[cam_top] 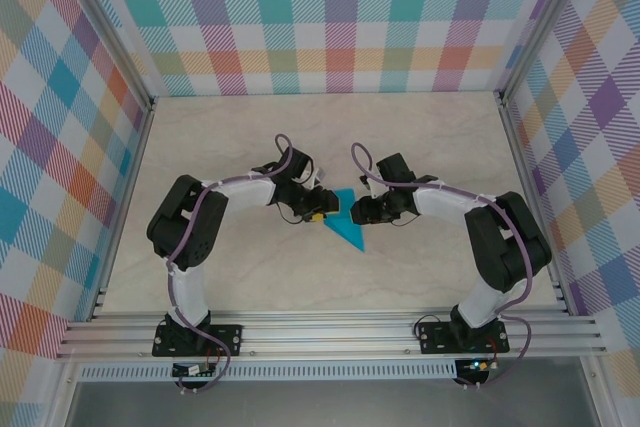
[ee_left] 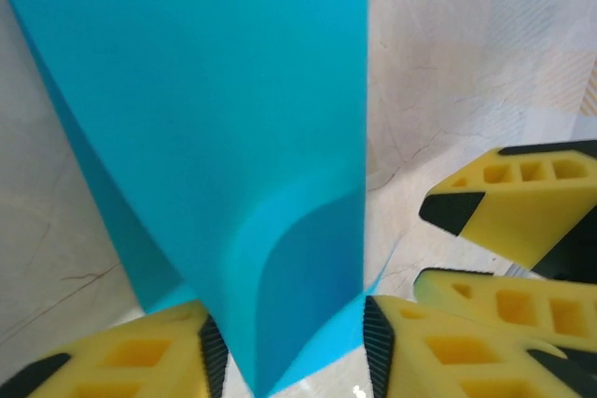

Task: Fold a paper plane with a square sheet of paper (fold left side to right side)
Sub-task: Fourth fold the wing at the center of the table.

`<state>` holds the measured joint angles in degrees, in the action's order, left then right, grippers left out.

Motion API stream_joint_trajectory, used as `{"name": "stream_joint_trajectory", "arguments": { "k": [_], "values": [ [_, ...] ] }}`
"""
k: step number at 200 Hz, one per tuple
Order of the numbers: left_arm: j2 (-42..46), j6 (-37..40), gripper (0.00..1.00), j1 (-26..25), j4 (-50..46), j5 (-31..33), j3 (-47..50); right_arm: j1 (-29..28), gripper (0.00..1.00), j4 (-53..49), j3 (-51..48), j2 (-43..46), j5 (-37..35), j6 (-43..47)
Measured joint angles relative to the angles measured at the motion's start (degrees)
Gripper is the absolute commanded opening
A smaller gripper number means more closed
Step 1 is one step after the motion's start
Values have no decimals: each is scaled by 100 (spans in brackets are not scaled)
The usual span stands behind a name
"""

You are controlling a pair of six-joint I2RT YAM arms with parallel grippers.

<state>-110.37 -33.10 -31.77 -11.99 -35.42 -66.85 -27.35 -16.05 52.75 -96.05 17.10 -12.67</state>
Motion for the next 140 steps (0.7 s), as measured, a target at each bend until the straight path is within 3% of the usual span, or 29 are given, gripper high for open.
{"name": "stream_joint_trajectory", "arguments": {
  "k": [22,82,107,140],
  "values": [
    [0,-20,27,-26,-33,31,-72,0,61,70,-247,223,-136,-15],
    [0,-17,24,-42,-160,232,-109,-68,62,-74,-745,1888,-566,2],
    [0,-46,24,-46,-291,326,-120,-466,62,15,-1187,2337,-743,-57],
    [2,-162,24,-46,-352,413,-125,-1176,61,129,-1484,2190,-1137,-151]
  ]
}}
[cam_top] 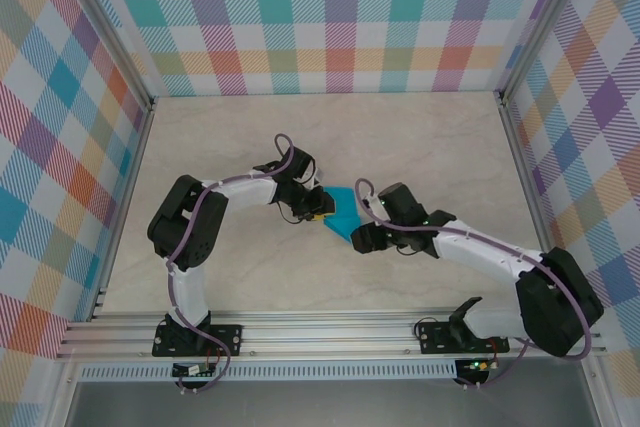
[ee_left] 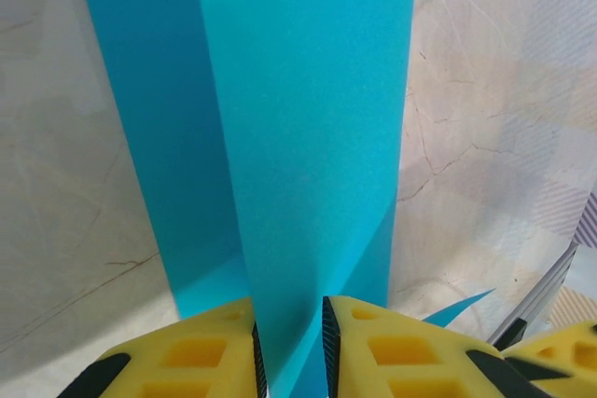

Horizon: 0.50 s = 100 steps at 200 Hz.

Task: Fold a paper plane with a square sheet of paper (fold left side to right side)
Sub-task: Fourth fold the wing at the center of the table.

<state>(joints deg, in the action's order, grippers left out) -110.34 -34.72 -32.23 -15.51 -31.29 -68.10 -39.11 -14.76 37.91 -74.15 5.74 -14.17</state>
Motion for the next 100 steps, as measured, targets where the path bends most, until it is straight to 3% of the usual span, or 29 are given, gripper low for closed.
{"name": "stream_joint_trajectory", "arguments": {
  "k": [40,100],
  "values": [
    [0,-68,25,-2,-85,61,-52,-463,59,319,79,-605,-516,11],
    [7,-153,25,-2,-90,96,-118,-671,54,575,448,-1163,-990,184]
  ]
}}
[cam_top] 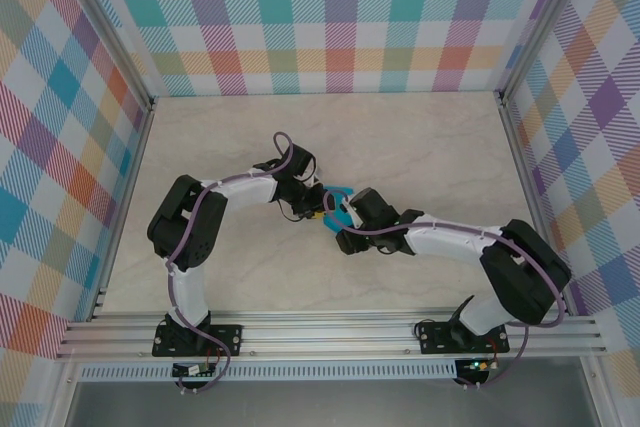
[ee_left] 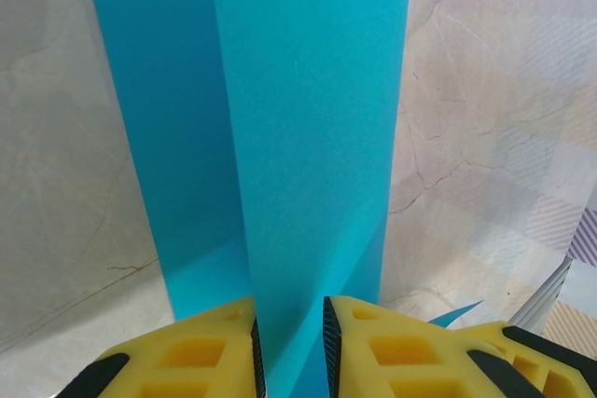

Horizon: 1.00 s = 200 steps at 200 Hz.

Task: Fold a paper plane with a square sheet of paper (fold left side to right side)
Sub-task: Fourth fold the wing at the center of the table.

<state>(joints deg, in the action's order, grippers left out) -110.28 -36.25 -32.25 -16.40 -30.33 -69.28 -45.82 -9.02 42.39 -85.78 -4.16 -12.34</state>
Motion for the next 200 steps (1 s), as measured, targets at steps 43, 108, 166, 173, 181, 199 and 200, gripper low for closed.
{"name": "stream_joint_trajectory", "arguments": {
  "k": [43,108,166,173,181,199,200],
  "values": [
    [0,-61,25,0,4,-2,0,0,53,24,76,-221,-232,109],
    [0,-192,26,0,7,-22,-149,0,50,151,166,-516,-553,133],
    [0,-216,26,-4,7,-22,-267,0,41,295,166,-560,-739,155],
    [0,-219,26,-4,4,-22,-293,0,39,304,166,-568,-745,166],
    [0,-221,26,-4,9,-24,-319,0,38,304,166,-568,-748,173],
    [0,-234,27,-4,7,-22,-365,0,34,313,166,-568,-780,175],
    [0,-234,27,-4,7,-22,-369,0,34,315,166,-568,-782,175]
  ]
}}
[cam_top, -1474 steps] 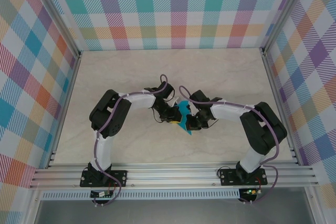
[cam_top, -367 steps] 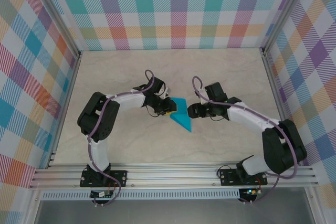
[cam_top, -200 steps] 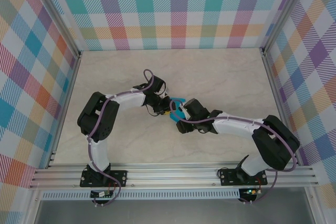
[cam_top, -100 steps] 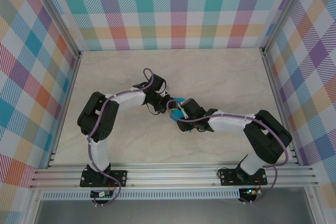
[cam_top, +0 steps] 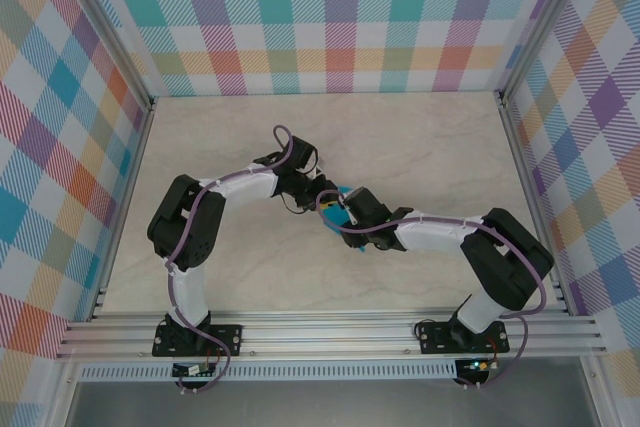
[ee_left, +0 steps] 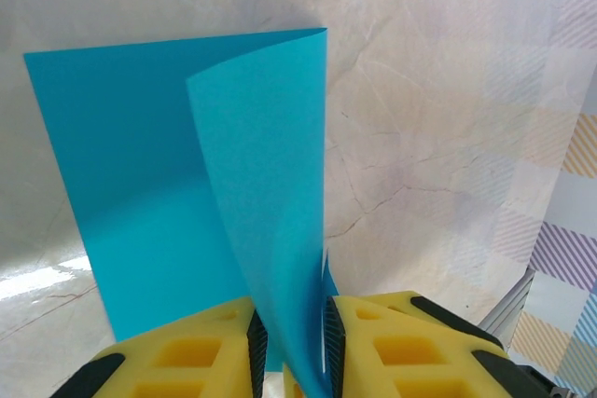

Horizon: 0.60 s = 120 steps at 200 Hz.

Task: Fold a paper plane with a square sheet of paper (fold left side to right side)
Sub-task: Fourth fold the wing at the center of the table.

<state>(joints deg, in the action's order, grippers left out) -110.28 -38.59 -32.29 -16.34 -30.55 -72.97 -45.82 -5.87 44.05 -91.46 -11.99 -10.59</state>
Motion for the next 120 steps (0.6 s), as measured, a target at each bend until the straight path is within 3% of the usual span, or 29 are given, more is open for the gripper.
{"name": "stream_joint_trajectory", "arguments": {
  "k": [50,120],
  "values": [
    [0,39,37,4,-17,20,-15,0,23,35,-7,0,0,15],
    [350,190,59,260,-269,0,-120,0,20,70,-66,-109,68,-52]
  ]
}}
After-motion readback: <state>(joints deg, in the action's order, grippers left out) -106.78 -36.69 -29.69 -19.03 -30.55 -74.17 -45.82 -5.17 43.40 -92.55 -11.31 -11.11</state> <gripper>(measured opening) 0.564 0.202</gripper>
